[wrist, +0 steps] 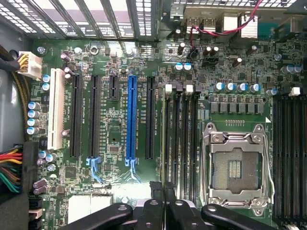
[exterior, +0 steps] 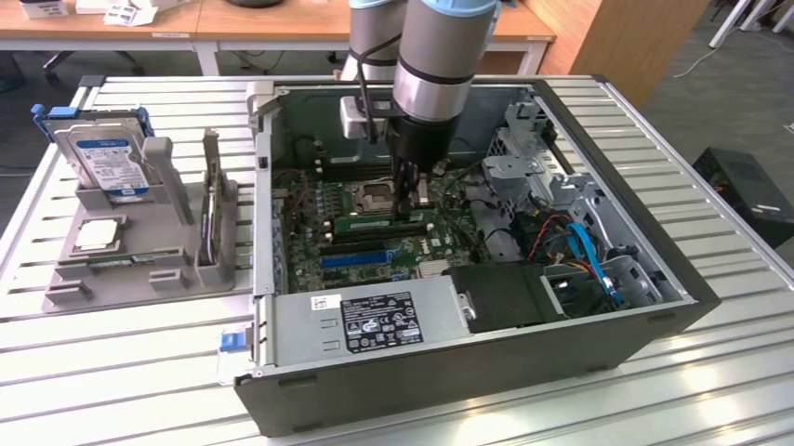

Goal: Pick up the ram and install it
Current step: 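Insert the ram into the slot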

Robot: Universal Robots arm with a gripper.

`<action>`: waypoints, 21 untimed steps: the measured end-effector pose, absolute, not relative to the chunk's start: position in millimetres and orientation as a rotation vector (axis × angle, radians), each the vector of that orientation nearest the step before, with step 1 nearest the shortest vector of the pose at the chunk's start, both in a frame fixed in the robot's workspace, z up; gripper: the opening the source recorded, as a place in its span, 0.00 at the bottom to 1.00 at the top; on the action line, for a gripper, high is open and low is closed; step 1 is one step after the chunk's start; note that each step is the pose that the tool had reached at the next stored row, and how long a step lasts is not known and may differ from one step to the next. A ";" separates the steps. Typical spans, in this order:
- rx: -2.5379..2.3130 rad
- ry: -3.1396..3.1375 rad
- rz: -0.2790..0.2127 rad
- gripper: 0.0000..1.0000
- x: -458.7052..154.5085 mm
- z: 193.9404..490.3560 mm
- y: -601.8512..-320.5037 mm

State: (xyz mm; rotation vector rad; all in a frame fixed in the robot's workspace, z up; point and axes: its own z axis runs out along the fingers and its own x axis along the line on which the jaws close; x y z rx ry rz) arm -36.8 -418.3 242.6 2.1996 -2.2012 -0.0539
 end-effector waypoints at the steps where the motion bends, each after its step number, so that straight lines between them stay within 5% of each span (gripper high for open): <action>1: 2.199 -2.200 -0.052 0.12 -36.8 242.6 -417.4; 21: 2.196 -2.198 -0.046 0.12 -37.3 239.0 -412.2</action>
